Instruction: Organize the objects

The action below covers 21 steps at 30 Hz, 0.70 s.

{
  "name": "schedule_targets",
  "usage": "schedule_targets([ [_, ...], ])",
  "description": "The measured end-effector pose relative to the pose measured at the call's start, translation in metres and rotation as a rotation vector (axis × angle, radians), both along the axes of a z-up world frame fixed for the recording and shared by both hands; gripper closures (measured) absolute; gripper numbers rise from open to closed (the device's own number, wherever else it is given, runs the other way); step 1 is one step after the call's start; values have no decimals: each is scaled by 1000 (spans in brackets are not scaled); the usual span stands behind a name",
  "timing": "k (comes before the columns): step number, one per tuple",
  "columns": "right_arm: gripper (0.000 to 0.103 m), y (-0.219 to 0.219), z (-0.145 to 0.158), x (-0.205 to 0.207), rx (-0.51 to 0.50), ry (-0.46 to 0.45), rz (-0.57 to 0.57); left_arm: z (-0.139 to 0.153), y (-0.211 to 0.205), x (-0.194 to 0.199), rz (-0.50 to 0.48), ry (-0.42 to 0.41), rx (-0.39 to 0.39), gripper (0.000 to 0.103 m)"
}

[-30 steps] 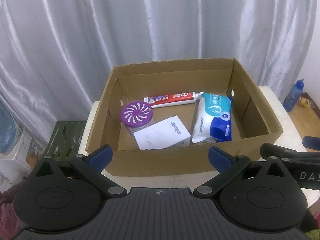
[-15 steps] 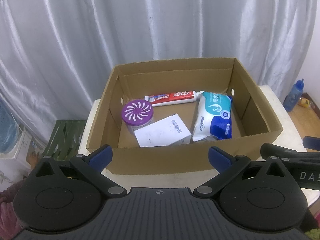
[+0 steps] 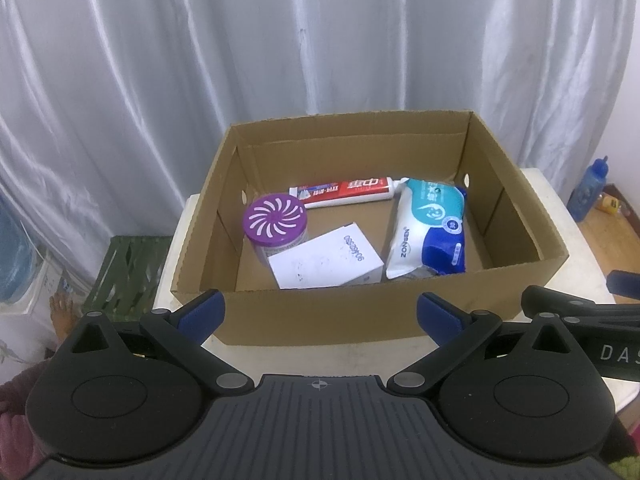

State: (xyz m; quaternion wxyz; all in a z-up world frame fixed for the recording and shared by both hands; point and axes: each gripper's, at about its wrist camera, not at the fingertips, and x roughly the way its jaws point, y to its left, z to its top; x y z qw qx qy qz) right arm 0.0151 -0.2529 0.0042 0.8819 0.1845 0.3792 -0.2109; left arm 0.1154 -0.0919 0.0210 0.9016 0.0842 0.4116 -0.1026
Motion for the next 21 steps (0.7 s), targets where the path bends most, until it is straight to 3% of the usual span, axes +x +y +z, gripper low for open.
schedule_targets([
  [21,0,2,-9,6,13,25,15,-9,3,4,17,28,0,0],
])
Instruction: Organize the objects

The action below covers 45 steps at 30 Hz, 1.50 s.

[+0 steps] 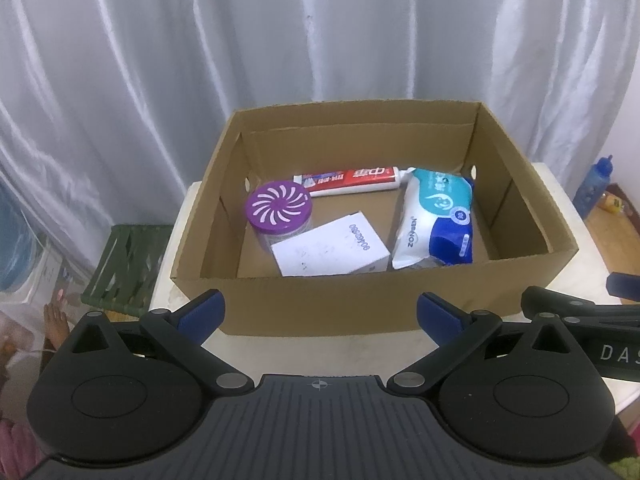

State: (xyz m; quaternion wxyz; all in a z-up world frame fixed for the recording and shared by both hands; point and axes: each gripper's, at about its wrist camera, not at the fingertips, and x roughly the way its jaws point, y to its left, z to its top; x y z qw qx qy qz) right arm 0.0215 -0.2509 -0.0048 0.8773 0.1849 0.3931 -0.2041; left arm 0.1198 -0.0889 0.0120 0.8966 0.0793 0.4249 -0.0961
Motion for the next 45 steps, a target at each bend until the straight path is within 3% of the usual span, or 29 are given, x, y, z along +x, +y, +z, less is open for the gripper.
schedule_targets([
  [45,0,-4,-1,11,0,4,13,-4,-1,11,10,5,-6,0],
])
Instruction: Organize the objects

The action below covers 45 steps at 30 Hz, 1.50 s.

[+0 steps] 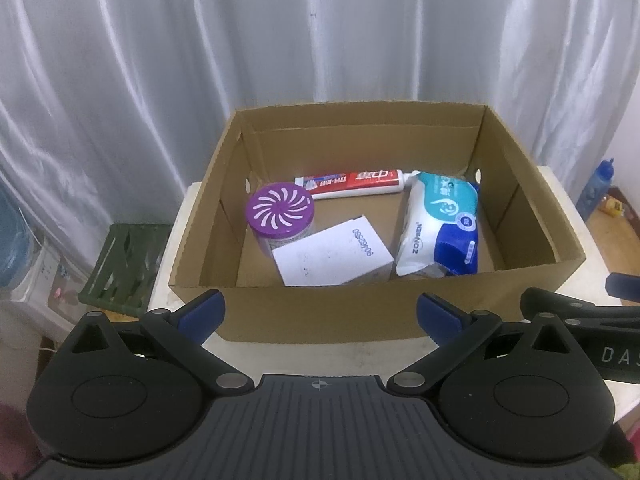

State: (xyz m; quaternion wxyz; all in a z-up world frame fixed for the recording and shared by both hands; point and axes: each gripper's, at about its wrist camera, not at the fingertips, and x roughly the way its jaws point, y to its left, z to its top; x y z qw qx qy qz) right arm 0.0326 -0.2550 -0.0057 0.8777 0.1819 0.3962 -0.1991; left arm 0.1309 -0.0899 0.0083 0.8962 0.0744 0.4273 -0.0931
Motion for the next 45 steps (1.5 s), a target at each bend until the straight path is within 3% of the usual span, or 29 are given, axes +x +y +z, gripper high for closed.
schedule_targets([
  [45,0,3,7,-6,-3,-11,-2,7,1,-10,3,-17,1,0],
])
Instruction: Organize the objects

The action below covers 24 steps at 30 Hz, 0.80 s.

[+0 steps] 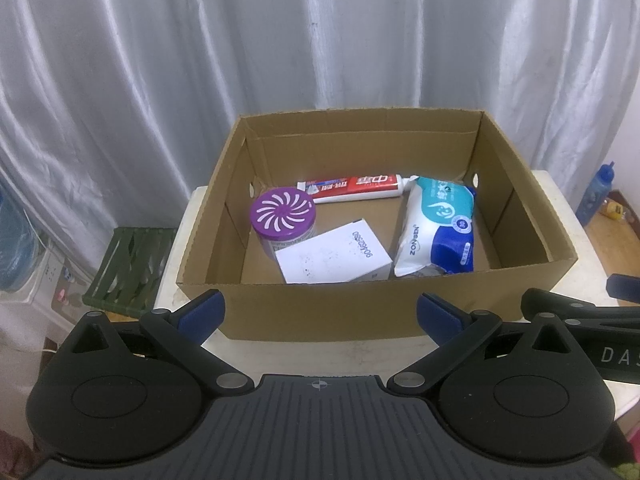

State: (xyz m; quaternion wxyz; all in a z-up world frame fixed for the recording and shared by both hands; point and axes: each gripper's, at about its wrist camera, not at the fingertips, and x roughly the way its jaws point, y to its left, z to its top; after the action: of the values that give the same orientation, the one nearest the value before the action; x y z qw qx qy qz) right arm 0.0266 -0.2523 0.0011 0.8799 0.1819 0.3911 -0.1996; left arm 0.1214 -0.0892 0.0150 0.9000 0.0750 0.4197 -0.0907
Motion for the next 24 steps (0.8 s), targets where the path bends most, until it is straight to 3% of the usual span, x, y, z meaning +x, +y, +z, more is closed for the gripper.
schedule_targets([
  [24,0,2,4,-1,-3,-5,0,5,1,-1,4,-9,3,0],
])
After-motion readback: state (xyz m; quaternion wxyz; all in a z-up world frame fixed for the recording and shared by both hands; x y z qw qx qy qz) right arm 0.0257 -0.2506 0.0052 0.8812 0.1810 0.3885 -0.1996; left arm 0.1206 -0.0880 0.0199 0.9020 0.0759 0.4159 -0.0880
